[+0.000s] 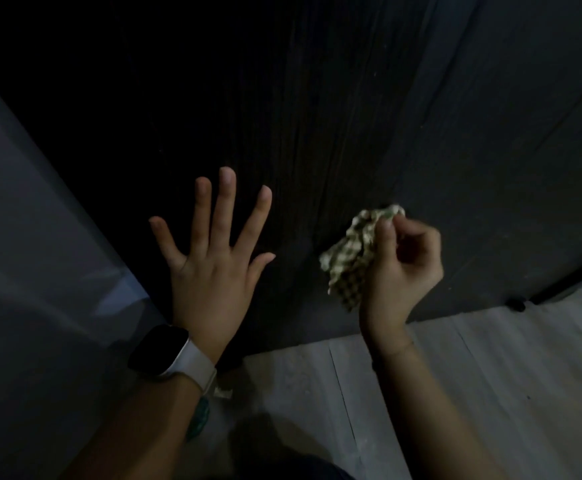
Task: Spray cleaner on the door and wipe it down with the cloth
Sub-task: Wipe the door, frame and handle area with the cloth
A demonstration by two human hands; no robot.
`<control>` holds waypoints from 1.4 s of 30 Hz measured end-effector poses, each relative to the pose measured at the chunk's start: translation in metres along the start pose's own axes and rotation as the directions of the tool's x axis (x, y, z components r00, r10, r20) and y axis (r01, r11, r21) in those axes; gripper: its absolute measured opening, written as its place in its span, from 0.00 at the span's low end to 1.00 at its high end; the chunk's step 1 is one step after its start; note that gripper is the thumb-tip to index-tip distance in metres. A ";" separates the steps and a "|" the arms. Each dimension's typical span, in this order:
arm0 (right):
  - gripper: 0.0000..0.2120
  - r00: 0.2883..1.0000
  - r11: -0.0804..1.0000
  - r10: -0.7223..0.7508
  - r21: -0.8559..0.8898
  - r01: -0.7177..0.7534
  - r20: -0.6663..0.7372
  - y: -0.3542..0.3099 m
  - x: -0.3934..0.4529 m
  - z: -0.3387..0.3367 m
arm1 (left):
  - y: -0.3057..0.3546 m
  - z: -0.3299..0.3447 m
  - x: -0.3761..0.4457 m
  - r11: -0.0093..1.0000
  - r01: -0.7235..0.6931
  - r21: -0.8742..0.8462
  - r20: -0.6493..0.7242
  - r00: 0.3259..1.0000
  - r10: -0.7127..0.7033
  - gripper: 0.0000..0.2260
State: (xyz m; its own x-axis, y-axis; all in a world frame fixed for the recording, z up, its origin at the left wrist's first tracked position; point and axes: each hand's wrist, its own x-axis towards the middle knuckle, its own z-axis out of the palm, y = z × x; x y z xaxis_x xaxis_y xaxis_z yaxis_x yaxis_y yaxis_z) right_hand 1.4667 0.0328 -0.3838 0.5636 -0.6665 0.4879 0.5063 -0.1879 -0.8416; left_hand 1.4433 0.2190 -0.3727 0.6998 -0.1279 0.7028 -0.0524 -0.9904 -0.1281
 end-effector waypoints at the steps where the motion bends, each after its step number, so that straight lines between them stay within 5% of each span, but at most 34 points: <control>1: 0.09 0.999 0.999 -0.038 0.021 0.038 -0.007 -0.006 0.006 0.003 | 0.000 0.000 0.000 1.000 0.000 0.004 0.003 1.000 0.000 0.43; 4: 0.10 0.997 0.998 -0.061 -0.014 0.062 0.040 0.012 -0.007 -0.005 | 0.000 0.000 0.000 1.000 0.002 0.006 -0.001 1.000 -0.002 0.42; 7: 0.15 0.968 0.960 0.234 -0.181 -0.215 0.093 0.072 -0.044 -0.035 | 0.000 0.000 0.000 1.000 -0.004 0.013 -0.013 1.000 0.004 0.42; 11: 0.09 0.803 0.759 0.596 -0.346 -0.552 0.026 0.127 -0.068 -0.062 | -0.001 -0.002 0.001 1.000 -0.009 -0.006 0.005 1.000 0.009 0.40; 15: 0.05 0.806 0.755 0.591 -0.373 -0.539 0.032 0.136 -0.060 -0.071 | -0.004 -0.005 0.001 0.999 -0.030 -0.035 0.017 0.999 0.031 0.37; 20: 0.11 0.934 0.826 0.355 -0.453 -0.336 -0.044 0.148 -0.098 -0.048 | -0.014 -0.022 -0.008 0.985 0.058 -0.160 -0.005 0.998 -0.060 0.39; 23: 0.14 0.909 0.846 0.412 -0.399 -0.353 0.069 0.133 -0.161 -0.011 | -0.016 -0.022 -0.007 0.974 0.193 -0.120 -0.005 0.981 -0.195 0.40; 30: 0.13 0.792 0.841 0.501 -0.411 -0.351 0.349 0.139 -0.200 -0.003 | -0.019 -0.015 -0.002 0.974 0.188 -0.125 -0.017 0.981 -0.191 0.41; 35: 0.11 0.859 0.721 0.500 -0.603 -0.342 0.111 0.202 -0.125 -0.071 | -0.021 -0.016 -0.002 0.968 0.178 -0.177 -0.023 0.983 -0.185 0.44; 39: 0.06 0.820 0.616 0.568 -0.623 -0.482 -0.073 0.218 -0.116 -0.073 | -0.021 -0.018 0.000 0.965 0.189 -0.180 0.005 0.982 -0.191 0.44; 42: 0.06 0.764 0.587 0.644 -0.611 -0.531 -0.045 0.204 -0.163 -0.043 | -0.021 -0.019 0.001 0.962 0.196 -0.188 0.009 0.980 -0.198 0.45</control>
State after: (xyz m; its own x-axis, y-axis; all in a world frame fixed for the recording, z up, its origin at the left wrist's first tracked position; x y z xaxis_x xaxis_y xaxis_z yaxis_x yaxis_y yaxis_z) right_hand 1.4501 0.0715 -0.6451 0.7272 -0.6625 -0.1795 -0.4007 -0.1974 -0.8947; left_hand 1.4315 0.2386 -0.3559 0.7029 0.0713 0.7077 -0.0466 -0.9882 0.1459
